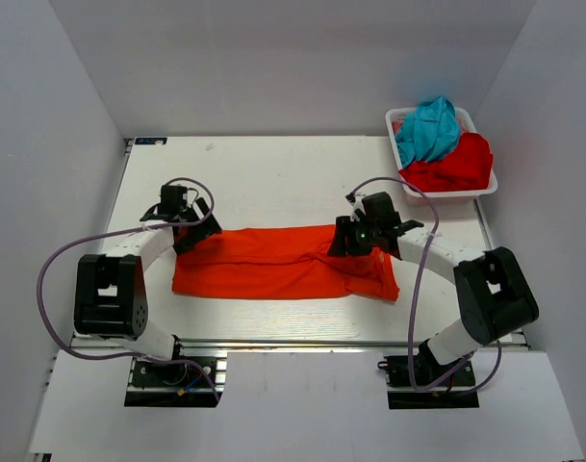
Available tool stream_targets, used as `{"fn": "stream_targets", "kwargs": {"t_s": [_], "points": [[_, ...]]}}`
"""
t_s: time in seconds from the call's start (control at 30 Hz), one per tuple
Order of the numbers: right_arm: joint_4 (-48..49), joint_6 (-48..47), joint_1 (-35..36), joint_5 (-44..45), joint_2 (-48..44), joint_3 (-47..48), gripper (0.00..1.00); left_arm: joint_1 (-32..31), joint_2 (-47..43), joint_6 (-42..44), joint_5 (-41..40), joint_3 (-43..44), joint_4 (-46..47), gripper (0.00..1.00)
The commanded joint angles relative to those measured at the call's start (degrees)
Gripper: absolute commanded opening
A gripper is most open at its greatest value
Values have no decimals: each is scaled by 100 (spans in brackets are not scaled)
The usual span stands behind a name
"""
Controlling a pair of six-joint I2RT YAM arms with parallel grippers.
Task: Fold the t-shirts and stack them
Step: Fold the other side of the tshirt into a rectangle
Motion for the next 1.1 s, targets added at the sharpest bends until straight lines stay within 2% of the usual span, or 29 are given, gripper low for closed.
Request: {"fn": "stream_targets", "kwargs": {"t_s": [0.0,0.03,0.1,0.13,0.23,0.57,0.73,0.83,0.87,0.9,0.97,1.0,1.07], "points": [[213,178,64,-65,204,290,51,-14,62,110,30,35,81,99],[239,204,81,-56,275,342,41,-14,63,110,29,34,80,99],[213,178,99,-82,320,360,28,-14,124,110,-33,-114,80,99],[152,178,107,-82,302,386,12,-14,177,110,-85,-115,80,99],[-102,178,125,75,118,325,0,-14,300,5,-209,-220,28,99],[-903,318,134,23,-919,-588,0,-14,353,-49,-367,-212,-148,99],[-799,450,134,-214,-1218,-1027,0,-14,353,-49,-420,-229,-359,99],[-517,441,125,-188,-1236,-906,0,-14,239,-49,-420,-291,-306,99],[-464,389,125,-118,-1219,-844,3,-14,239,-49,-420,-291,-306,99],[-316,397,160,4,-1210,-731,14,-14,239,-49,-420,-291,-306,99],[-218,302,116,250,-1183,-503,29,-14,239,-49,-481,-291,-306,99],[-192,283,125,417,-1175,-440,50,-14,239,-49,-481,-291,-306,99],[-191,170,107,593,-1026,-152,58,-14,239,-49,-481,-344,-306,99]]}}
